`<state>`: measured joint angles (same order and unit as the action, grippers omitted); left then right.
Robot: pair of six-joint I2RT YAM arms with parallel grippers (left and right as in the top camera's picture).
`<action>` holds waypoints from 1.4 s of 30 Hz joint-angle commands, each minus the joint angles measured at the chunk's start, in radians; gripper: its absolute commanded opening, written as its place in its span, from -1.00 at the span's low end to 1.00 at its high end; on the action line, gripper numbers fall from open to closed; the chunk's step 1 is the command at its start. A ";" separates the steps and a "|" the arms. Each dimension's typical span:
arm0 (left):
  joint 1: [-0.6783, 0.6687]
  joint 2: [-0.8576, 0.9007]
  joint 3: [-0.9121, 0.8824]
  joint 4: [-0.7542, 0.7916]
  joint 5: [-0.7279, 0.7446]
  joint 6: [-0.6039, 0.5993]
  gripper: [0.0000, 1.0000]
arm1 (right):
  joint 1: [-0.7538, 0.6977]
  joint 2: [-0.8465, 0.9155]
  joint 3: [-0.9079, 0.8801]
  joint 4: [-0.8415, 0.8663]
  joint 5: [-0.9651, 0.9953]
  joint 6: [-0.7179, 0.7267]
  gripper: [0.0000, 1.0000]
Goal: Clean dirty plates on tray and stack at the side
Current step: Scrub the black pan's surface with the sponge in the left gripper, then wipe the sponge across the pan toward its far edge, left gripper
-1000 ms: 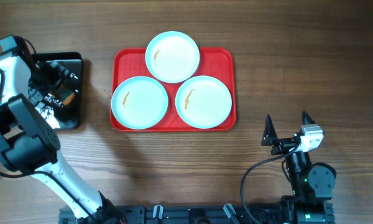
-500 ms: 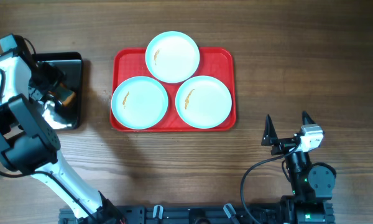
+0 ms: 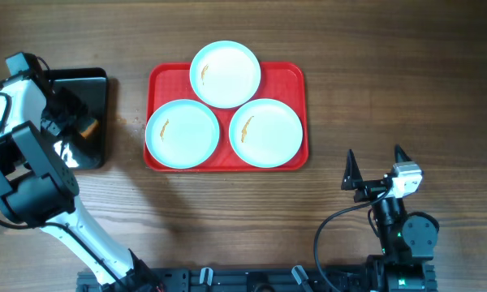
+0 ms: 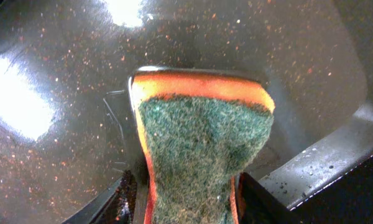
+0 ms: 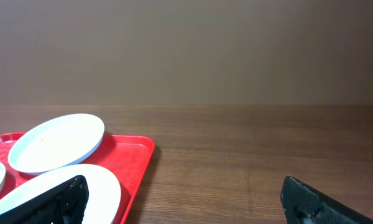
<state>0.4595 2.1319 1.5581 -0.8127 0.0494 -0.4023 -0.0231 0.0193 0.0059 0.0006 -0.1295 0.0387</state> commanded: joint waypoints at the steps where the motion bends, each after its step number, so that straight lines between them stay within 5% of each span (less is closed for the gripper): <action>1: 0.003 0.002 -0.008 0.015 -0.018 0.002 -0.08 | -0.002 -0.008 0.000 0.006 0.011 -0.013 1.00; 23: 0.003 0.024 -0.023 0.036 -0.017 0.002 -0.17 | -0.002 -0.008 0.000 0.006 0.011 -0.012 1.00; 27: 0.003 0.025 -0.023 0.032 -0.017 0.002 -0.37 | -0.002 -0.008 0.000 0.006 0.011 -0.012 0.99; 30: 0.003 0.024 -0.023 0.029 -0.017 0.002 -0.92 | -0.002 -0.008 0.000 0.006 0.011 -0.013 0.99; 42: 0.004 -0.091 -0.021 -0.006 0.050 0.002 -0.92 | -0.002 -0.008 0.000 0.006 0.011 -0.012 0.99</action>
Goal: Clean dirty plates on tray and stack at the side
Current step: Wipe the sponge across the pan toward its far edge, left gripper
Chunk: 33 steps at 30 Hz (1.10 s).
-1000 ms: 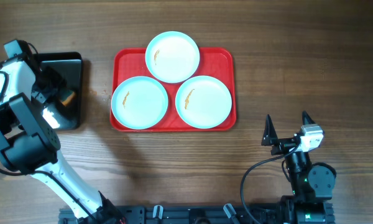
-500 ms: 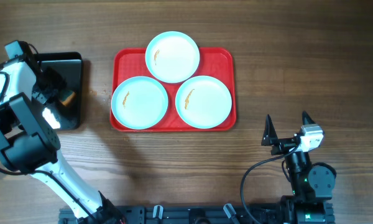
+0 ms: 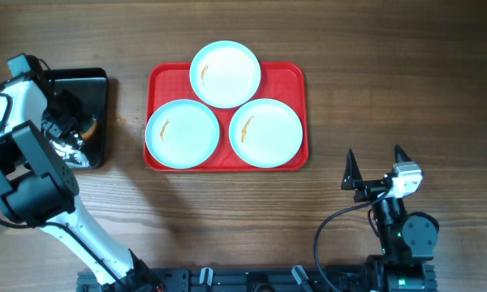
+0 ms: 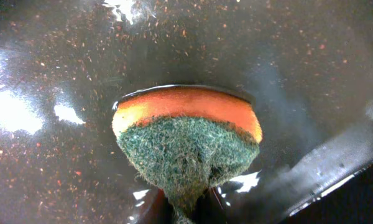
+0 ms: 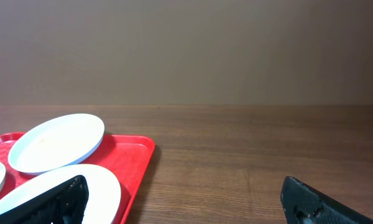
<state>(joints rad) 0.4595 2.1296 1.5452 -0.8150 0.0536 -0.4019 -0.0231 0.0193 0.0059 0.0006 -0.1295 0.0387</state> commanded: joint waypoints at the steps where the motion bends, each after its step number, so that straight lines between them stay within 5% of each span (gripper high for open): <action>1: 0.003 -0.109 -0.008 0.001 0.056 0.002 -0.92 | -0.002 -0.008 0.000 0.006 0.011 -0.012 0.99; 18: 0.101 -0.271 -0.016 0.133 0.381 0.042 -0.92 | -0.002 -0.008 0.000 0.006 0.011 -0.012 0.99; 25: 0.198 -0.174 -0.103 0.193 0.783 0.208 -0.92 | -0.002 -0.008 0.000 0.006 0.011 -0.012 1.00; 30: 0.225 -0.099 -0.131 0.183 0.845 0.212 -0.92 | -0.002 -0.008 0.000 0.006 0.011 -0.012 1.00; 33: 0.243 -0.098 -0.130 0.207 1.001 0.216 -0.92 | -0.002 -0.008 0.000 0.006 0.011 -0.013 0.99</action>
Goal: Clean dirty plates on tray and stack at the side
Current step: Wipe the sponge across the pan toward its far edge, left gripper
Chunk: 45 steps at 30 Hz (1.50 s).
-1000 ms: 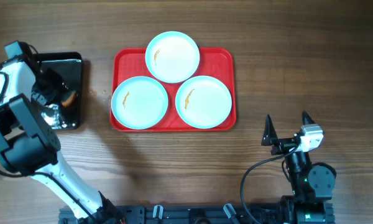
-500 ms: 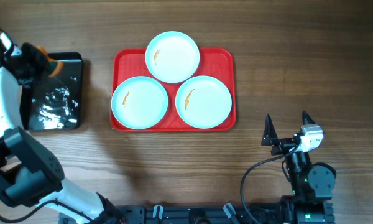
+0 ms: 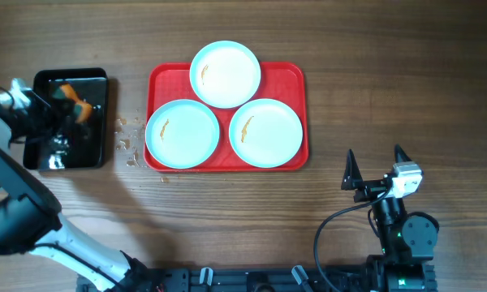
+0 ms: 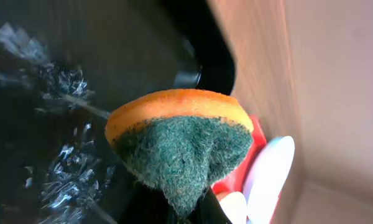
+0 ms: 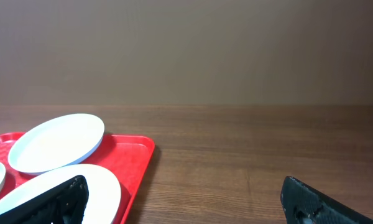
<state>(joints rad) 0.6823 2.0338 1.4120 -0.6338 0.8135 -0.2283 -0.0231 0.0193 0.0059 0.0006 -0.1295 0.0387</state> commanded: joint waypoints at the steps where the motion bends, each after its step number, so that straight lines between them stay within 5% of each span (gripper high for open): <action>1: 0.028 -0.008 0.003 0.052 0.319 0.042 -0.92 | -0.002 -0.008 0.000 0.006 0.011 -0.012 1.00; 5: 0.053 -0.040 0.003 0.160 0.561 0.037 -0.92 | -0.002 -0.008 0.000 0.006 0.011 -0.012 0.99; 10: 0.069 -0.070 0.003 0.163 0.544 0.040 -0.92 | -0.002 -0.008 0.000 0.006 0.011 -0.013 1.00; 17: 0.055 -0.053 -0.095 0.108 -0.093 0.042 -0.92 | -0.002 -0.008 0.000 0.006 0.011 -0.012 0.99; 19: 0.058 -0.052 -0.108 0.106 -0.111 0.042 -0.92 | -0.002 -0.008 0.000 0.006 0.011 -0.012 0.98; 27: 0.079 -0.103 -0.077 0.224 0.438 -0.023 -0.92 | -0.002 -0.008 0.000 0.006 0.011 -0.012 1.00; 31: 0.079 -0.132 -0.077 0.294 0.517 -0.063 -0.92 | -0.002 -0.008 0.000 0.006 0.011 -0.012 0.99; 33: 0.078 -0.129 -0.081 0.249 0.383 -0.006 -0.92 | -0.002 -0.008 0.000 0.006 0.011 -0.012 0.99; 39: 0.044 -0.092 -0.156 0.138 -0.331 -0.019 -0.92 | -0.002 -0.008 0.000 0.006 0.011 -0.012 0.99; 42: 0.043 -0.094 -0.163 0.138 -0.319 -0.064 -0.92 | -0.002 -0.008 0.000 0.006 0.011 -0.012 0.99; 45: 0.050 -0.126 -0.153 0.171 -0.127 -0.092 -0.92 | -0.002 -0.008 0.000 0.006 0.011 -0.013 1.00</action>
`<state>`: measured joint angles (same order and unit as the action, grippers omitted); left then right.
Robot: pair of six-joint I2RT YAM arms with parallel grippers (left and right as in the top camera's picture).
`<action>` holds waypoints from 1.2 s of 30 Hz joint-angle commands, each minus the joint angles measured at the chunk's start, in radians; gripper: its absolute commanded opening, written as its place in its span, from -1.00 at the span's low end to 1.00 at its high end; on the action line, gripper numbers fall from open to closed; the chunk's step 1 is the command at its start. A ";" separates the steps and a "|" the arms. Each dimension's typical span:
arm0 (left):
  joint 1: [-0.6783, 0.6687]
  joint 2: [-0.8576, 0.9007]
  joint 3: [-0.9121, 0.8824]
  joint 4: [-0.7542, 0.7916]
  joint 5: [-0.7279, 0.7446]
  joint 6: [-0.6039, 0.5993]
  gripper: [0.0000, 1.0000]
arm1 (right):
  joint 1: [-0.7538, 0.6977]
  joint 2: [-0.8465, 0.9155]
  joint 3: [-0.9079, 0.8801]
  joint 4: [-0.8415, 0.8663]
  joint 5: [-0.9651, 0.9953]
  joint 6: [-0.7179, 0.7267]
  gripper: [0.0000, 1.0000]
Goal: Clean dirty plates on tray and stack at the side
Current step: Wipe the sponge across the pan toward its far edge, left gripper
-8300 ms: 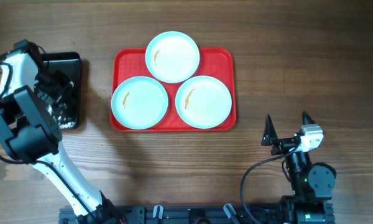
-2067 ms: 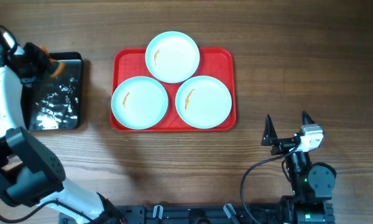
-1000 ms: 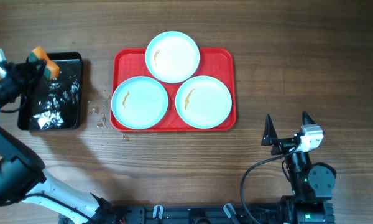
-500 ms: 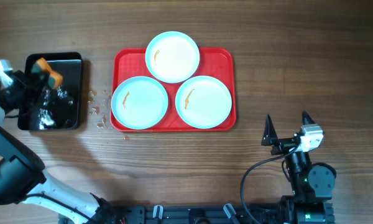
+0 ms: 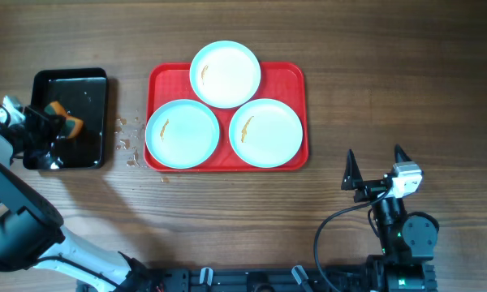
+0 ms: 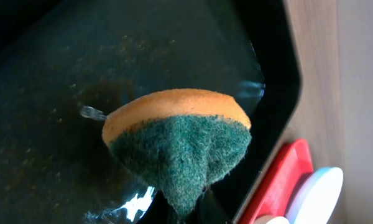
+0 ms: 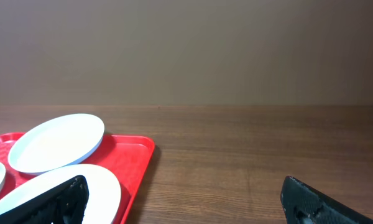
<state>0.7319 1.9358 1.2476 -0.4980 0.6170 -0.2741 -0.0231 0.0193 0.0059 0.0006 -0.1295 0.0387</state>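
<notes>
Three white plates with small orange smears sit on the red tray (image 5: pixel 296 77): one at the back (image 5: pixel 225 74), one front left (image 5: pixel 182 133), one front right (image 5: pixel 265 132). My left gripper (image 5: pixel 55 120) is shut on an orange sponge with a green scouring face (image 6: pixel 177 140), held over the black water tray (image 5: pixel 45 85) at the left. The sponge (image 5: pixel 66 123) shows orange from overhead. My right gripper (image 5: pixel 377 166) stands open at the front right, well clear of the tray, with nothing between its fingers (image 7: pixel 59 198).
Water droplets (image 5: pixel 127 136) lie on the wooden table between the black water tray and the red tray. In the left wrist view the red tray's edge (image 6: pixel 278 180) and a plate rim (image 6: pixel 320 196) show at lower right.
My left gripper, still shut on the sponge, has shifted a little toward the front of the black water tray. The right arm and the plates have not moved.
My left gripper pressed the sponge down in the black water tray, squeezing it harder a moment later. Then it held the sponge lifted over the tray's back part, with droplets spattered on the table. Now the sponge hangs over the tray's middle. The right gripper stayed open and still throughout.
</notes>
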 commanded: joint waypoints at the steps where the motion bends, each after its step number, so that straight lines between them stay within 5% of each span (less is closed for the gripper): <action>1: 0.002 -0.043 0.017 0.056 0.156 -0.049 -0.93 | -0.002 -0.008 0.000 0.006 0.011 -0.013 0.99; 5: 0.004 -0.120 0.037 0.177 0.452 -0.105 -0.92 | -0.002 -0.008 0.000 0.006 0.011 -0.012 0.99; 9: 0.004 -0.199 0.036 0.246 0.527 -0.115 -0.92 | -0.002 -0.008 0.000 0.006 0.011 -0.013 0.99; 11: 0.000 -0.200 0.034 0.223 0.459 -0.053 -0.92 | -0.002 -0.008 0.000 0.006 0.011 -0.013 0.99; 15: -0.033 -0.138 0.014 0.112 0.021 -0.018 -0.92 | -0.002 -0.008 0.000 0.006 0.011 -0.013 1.00; 18: -0.050 -0.042 0.008 0.077 -0.040 -0.022 -0.92 | -0.002 -0.008 0.000 0.006 0.011 -0.013 1.00; 24: -0.032 -0.010 0.014 0.113 0.278 -0.027 -0.92 | -0.002 -0.008 0.000 0.006 0.011 -0.013 0.99; 28: -0.008 -0.081 0.058 0.190 0.501 -0.153 -0.92 | -0.002 -0.008 0.000 0.006 0.011 -0.013 0.99; 36: -0.003 -0.299 0.096 0.370 0.562 -0.292 -0.92 | -0.002 -0.008 0.000 0.006 0.011 -0.013 0.99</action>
<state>0.7273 1.7550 1.3079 -0.1715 1.0924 -0.4900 -0.0231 0.0193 0.0059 0.0006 -0.1295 0.0387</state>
